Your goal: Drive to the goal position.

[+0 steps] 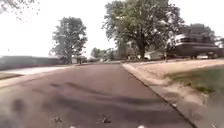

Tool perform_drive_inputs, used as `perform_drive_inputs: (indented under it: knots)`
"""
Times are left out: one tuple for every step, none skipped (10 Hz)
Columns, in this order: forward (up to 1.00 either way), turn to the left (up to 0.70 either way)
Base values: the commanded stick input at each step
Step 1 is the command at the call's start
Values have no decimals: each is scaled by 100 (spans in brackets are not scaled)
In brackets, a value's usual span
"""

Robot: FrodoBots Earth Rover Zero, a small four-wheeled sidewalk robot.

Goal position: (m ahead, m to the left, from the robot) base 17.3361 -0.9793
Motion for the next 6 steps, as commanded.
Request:
perform_drive_inputs:
  knots:
    - [100, -1]
    - [100, -2]
    - [100, -6]
    - [100, -9]
    - [100, -30]
    - [100, -9]
